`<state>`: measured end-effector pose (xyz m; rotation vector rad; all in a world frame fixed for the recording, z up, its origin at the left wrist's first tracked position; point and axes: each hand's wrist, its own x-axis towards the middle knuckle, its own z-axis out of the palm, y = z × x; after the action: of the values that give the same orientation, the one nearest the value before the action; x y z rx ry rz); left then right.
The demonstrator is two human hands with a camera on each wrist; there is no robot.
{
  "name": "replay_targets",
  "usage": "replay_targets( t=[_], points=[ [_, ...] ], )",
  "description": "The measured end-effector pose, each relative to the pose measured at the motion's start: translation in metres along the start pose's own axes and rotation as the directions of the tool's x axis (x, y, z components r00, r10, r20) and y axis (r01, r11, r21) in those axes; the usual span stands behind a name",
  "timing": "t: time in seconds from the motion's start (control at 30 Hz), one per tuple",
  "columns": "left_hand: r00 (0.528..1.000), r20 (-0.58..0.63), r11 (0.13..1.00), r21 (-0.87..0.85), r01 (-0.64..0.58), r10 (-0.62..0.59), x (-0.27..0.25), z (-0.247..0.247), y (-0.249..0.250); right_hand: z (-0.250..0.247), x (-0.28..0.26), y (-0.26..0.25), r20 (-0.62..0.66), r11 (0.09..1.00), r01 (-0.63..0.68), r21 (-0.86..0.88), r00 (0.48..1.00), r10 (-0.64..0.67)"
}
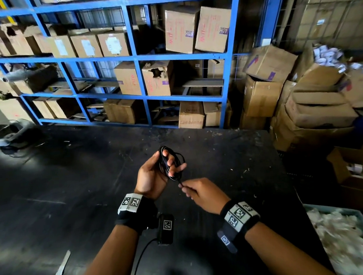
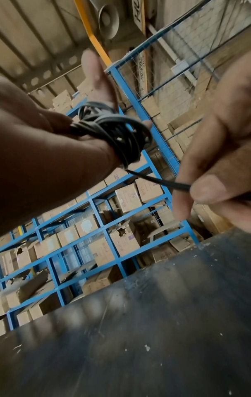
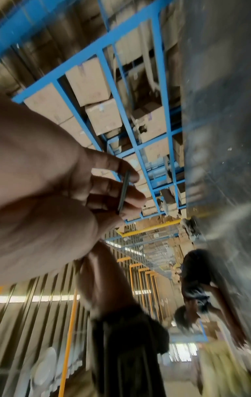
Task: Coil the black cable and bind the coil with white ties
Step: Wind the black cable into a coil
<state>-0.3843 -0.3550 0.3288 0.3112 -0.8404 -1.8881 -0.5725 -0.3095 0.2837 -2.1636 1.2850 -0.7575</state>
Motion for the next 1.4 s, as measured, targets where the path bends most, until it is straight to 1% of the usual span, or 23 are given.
replay_targets(
  t=[0.07,0.13,0.17,0.27,0.33,0.43,0.5,0.57,0.6,0.67,0.8,0.87,0.93,1.0,1.07,1.13,1.17,1.2,1.23,1.27,1.3,1.33,1.4],
  points=[
    [0.997,-0.063,0.997,0.066,-0.045,0.049,0.0,-0.003,-0.001,0.004,-0.007,-0.012,0.063,0.99,0.049,-0.132,0.997,-0.041],
    [0.991,-0.101,0.981,0.182,-0.065,0.085,-0.001,-0.005,-0.003,0.003,-0.013,-0.025,0.131,0.954,0.108,-0.279,0.989,-0.074],
    [0.99,-0.107,0.966,0.248,-0.067,0.096,0.0,-0.005,-0.006,0.001,-0.015,-0.031,0.144,0.933,0.138,-0.332,0.985,-0.094],
    [0.987,-0.093,0.9,0.429,-0.076,0.128,0.0,-0.004,-0.012,-0.015,-0.015,-0.046,0.102,0.888,0.195,-0.416,0.981,-0.168],
    [0.989,-0.086,0.834,0.549,-0.052,0.119,-0.002,-0.001,-0.016,-0.028,-0.011,-0.05,0.059,0.885,0.218,-0.411,0.975,-0.213],
    [0.991,-0.117,0.71,0.703,0.037,0.065,-0.008,0.004,-0.019,-0.039,-0.004,-0.048,0.032,0.901,0.256,-0.35,0.965,-0.261],
    [0.992,-0.125,0.649,0.756,0.091,0.007,-0.011,0.005,-0.021,-0.042,-0.003,-0.045,-0.011,0.908,0.272,-0.318,0.957,-0.291],
    [0.991,-0.121,0.607,0.784,0.131,-0.057,-0.015,0.008,-0.024,-0.043,-0.003,-0.042,-0.077,0.921,0.274,-0.278,0.949,-0.305],
    [0.989,-0.115,0.595,0.791,0.145,-0.087,-0.016,0.009,-0.027,-0.043,-0.003,-0.041,-0.106,0.931,0.263,-0.253,0.949,-0.297],
    [0.985,-0.101,0.611,0.774,0.167,-0.14,-0.019,0.011,-0.033,-0.043,-0.003,-0.039,-0.153,0.953,0.232,-0.193,0.953,-0.262],
    [0.98,-0.064,0.699,0.692,0.179,-0.188,-0.021,0.013,-0.039,-0.046,-0.002,-0.028,-0.218,0.987,0.162,0.013,0.963,-0.156],
    [0.978,-0.042,0.714,0.677,0.178,-0.204,-0.023,0.015,-0.039,-0.051,-0.004,-0.022,-0.231,0.985,0.123,0.118,0.968,-0.093],
    [0.975,-0.013,0.726,0.665,0.174,-0.221,-0.026,0.021,-0.038,-0.054,-0.006,-0.019,-0.198,0.974,0.098,0.206,0.979,-0.056],
    [0.973,0.001,0.719,0.674,0.169,-0.229,-0.029,0.026,-0.039,-0.053,-0.007,-0.016,-0.125,0.946,0.017,0.324,0.992,0.025],
    [0.976,-0.004,0.698,0.698,0.16,-0.219,-0.028,0.027,-0.04,-0.049,-0.009,-0.013,-0.062,0.867,-0.053,0.496,0.993,0.097],
    [0.976,-0.009,0.685,0.711,0.16,-0.218,-0.027,0.025,-0.04,-0.044,-0.011,-0.011,-0.081,0.807,-0.075,0.586,0.985,0.15],
    [0.972,-0.005,0.693,0.701,0.17,-0.233,-0.027,0.023,-0.038,-0.043,-0.012,-0.011,-0.094,0.784,-0.083,0.615,0.98,0.177],
    [0.967,0.011,0.704,0.688,0.178,-0.255,-0.027,0.021,-0.037,-0.042,-0.013,-0.01,-0.104,0.764,-0.095,0.638,0.973,0.207],
    [0.961,0.035,0.696,0.697,0.173,-0.273,-0.027,0.017,-0.034,-0.041,-0.013,-0.01,-0.111,0.746,-0.101,0.658,0.967,0.229],
    [0.958,0.058,0.664,0.732,0.151,-0.282,-0.026,0.014,-0.032,-0.041,-0.013,-0.01,-0.123,0.742,-0.106,0.662,0.961,0.247],
    [0.957,0.078,0.61,0.784,0.115,-0.28,-0.026,0.011,-0.029,-0.041,-0.012,-0.01,-0.138,0.749,-0.113,0.653,0.955,0.264],
    [0.957,0.089,0.546,0.834,0.08,-0.275,-0.024,0.008,-0.027,-0.04,-0.011,-0.01,-0.154,0.764,-0.125,0.633,0.947,0.283],
    [0.97,0.065,0.401,0.915,0.036,-0.234,-0.02,0.005,-0.024,-0.04,-0.008,-0.009,-0.195,0.785,-0.143,0.602,0.927,0.319]
  ],
)
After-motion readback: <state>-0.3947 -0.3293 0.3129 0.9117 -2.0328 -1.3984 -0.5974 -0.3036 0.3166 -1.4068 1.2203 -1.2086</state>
